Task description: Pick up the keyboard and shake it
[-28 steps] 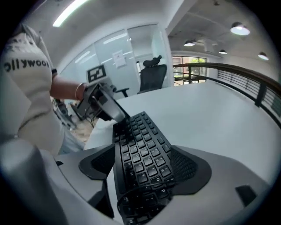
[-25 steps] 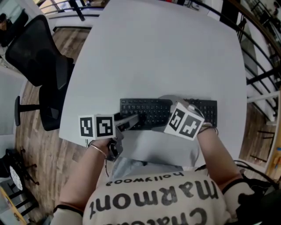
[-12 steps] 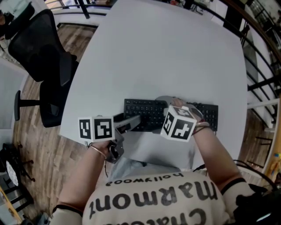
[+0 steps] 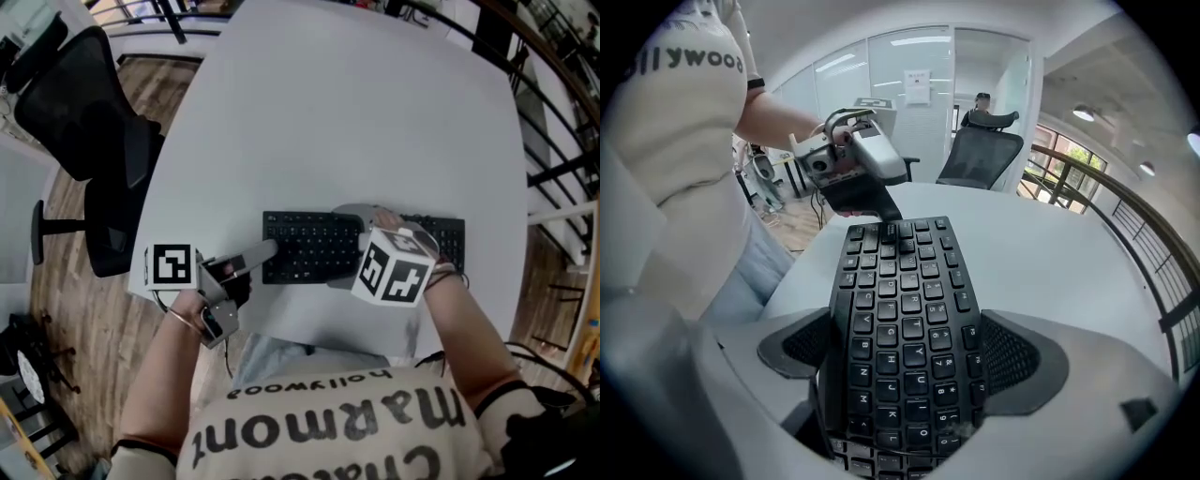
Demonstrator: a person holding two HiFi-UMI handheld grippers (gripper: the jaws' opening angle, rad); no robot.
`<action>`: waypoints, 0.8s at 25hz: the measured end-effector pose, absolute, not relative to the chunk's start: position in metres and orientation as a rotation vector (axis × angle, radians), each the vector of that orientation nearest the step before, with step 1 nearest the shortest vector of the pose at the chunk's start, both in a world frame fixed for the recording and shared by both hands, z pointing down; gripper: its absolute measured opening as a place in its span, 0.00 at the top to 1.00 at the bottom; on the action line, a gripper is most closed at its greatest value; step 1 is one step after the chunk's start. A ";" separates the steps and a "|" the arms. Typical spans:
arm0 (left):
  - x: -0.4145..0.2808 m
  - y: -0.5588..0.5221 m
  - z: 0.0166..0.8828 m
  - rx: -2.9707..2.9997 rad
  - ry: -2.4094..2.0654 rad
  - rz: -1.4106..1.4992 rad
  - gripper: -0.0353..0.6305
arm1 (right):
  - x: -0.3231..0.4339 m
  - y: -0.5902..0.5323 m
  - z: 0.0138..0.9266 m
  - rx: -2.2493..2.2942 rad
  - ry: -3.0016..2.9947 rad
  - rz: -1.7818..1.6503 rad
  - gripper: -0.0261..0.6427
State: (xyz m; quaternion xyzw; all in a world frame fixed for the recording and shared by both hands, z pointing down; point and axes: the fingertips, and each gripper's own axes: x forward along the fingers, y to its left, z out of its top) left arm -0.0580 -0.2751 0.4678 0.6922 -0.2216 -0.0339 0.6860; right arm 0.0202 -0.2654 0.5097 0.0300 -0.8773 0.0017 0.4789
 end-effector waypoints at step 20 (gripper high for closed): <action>-0.069 -0.270 0.439 1.540 -0.293 -0.261 0.52 | 0.015 -0.245 0.484 0.081 -2.154 -0.072 0.27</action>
